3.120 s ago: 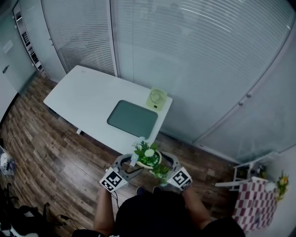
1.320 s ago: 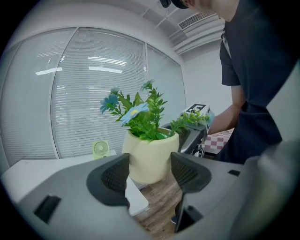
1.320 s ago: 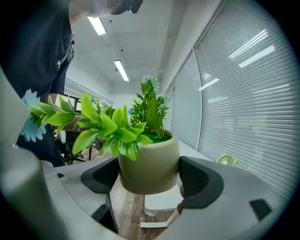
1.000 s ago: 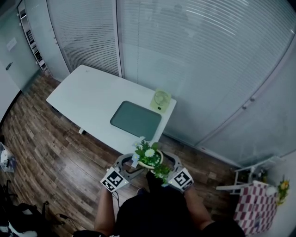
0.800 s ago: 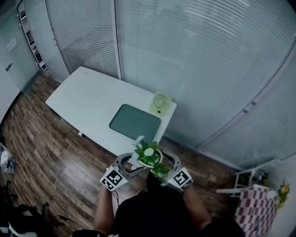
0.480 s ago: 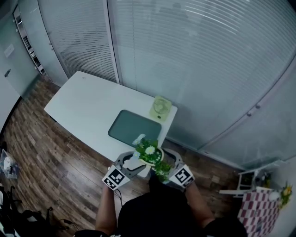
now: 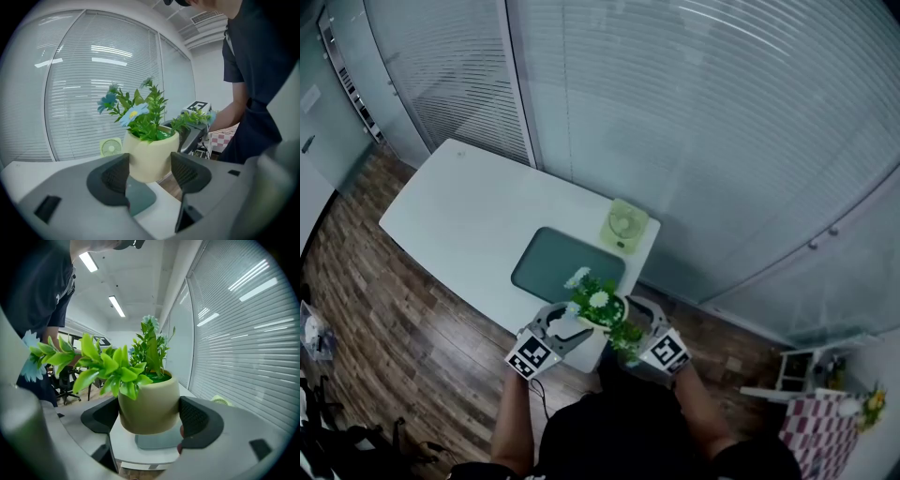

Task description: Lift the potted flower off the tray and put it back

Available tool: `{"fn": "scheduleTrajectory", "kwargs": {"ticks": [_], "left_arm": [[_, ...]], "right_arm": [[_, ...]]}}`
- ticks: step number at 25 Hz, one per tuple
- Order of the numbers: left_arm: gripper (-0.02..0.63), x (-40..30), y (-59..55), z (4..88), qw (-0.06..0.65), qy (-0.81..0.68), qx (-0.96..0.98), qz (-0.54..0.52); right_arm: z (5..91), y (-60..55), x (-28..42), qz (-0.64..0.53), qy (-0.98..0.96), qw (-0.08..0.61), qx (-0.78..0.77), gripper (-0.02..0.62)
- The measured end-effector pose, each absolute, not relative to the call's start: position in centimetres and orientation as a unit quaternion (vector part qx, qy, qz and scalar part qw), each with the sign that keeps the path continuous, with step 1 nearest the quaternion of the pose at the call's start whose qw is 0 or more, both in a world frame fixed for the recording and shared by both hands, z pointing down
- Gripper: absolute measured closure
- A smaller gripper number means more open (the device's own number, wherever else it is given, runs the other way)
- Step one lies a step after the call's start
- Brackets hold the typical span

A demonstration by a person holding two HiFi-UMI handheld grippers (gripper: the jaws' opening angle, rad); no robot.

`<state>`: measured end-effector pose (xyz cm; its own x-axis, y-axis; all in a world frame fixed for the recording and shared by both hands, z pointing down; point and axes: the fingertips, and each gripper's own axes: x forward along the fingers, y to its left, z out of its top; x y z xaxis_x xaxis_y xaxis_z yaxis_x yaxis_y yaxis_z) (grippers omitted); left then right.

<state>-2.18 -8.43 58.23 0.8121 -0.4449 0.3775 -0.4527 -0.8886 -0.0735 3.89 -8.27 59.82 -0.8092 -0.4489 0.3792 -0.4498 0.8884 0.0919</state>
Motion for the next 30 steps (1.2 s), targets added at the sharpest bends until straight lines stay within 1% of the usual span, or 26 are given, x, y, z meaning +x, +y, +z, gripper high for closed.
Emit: {"fn": "scheduleTrajectory", "kwargs": {"ticks": [13,18,20,30], "left_arm": [[0.337,-2.7,-13.3,61.4,0.038,-0.241,0.946,0.213],[0.337,-2.5,-14.1,63.4,0.058,-0.243,0.943,0.219],[0.337,-2.4,-14.4,64.1,0.055,-0.245,0.940,0.230],[0.337,-2.3,-17.3,66.8,0.062,-0.244,0.933,0.256]], "right_arm": [[62.8,-13.2,3.3,0.015,-0.952,0.209,0.223,0.222],[64.6,-14.0,3.6,0.026,-0.948,0.231,0.218,0.222],[65.2,-14.4,3.6,0.021,-0.948,0.235,0.215,0.222],[68.3,-17.4,3.6,0.049,-0.952,0.212,0.213,0.222]]}}
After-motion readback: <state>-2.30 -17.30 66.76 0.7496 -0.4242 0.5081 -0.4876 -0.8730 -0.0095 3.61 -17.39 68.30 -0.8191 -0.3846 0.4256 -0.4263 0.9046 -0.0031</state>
